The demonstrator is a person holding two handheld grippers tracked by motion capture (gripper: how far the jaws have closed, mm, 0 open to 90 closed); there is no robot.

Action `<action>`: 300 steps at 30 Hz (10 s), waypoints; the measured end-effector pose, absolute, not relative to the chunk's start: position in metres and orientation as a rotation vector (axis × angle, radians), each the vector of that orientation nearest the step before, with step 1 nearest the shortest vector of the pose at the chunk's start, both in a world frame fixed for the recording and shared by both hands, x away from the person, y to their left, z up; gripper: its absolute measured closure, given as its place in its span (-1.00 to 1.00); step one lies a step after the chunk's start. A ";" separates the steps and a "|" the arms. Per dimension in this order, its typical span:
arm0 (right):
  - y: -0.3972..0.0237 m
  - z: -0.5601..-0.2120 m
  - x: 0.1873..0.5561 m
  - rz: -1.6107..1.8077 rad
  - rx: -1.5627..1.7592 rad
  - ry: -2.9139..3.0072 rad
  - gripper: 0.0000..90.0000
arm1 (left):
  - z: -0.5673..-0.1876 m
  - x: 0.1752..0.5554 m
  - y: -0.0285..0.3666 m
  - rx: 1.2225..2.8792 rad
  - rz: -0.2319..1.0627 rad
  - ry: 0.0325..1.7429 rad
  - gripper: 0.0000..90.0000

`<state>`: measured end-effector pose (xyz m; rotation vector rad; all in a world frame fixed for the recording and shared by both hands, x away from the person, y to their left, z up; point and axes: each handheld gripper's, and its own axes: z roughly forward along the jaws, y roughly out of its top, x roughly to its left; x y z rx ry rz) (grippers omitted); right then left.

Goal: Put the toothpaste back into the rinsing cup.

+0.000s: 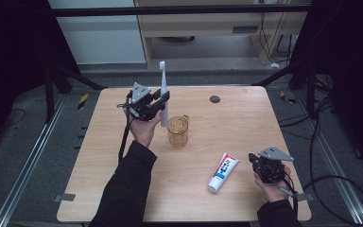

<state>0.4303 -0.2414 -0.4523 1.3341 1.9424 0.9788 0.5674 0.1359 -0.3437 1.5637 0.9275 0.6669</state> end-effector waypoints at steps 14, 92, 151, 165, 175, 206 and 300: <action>-0.242 -0.453 0.430 0.987 1.346 1.941 1.00 | -0.350 0.572 0.126 1.548 0.649 0.897 0.49; -0.239 -0.455 0.431 0.968 1.342 1.949 0.96 | -0.441 0.562 0.125 1.724 0.621 0.821 0.48; -0.229 -0.447 0.424 1.051 1.319 2.037 0.60 | -0.436 0.472 0.221 1.952 0.669 0.943 -0.13; -0.221 -0.453 0.419 1.087 1.303 2.181 0.79 | -0.468 0.439 0.257 2.021 0.592 1.080 0.02; -0.217 -0.470 0.430 1.016 1.375 2.208 1.00 | -0.478 0.439 0.260 2.098 0.613 1.115 0.19; -0.198 -0.486 0.468 0.887 1.450 2.217 1.00 | -0.481 0.447 0.280 2.023 0.652 1.192 0.16; -0.136 -0.462 0.458 0.774 1.248 2.542 -0.11 | -0.485 0.452 0.281 2.054 0.625 1.212 0.05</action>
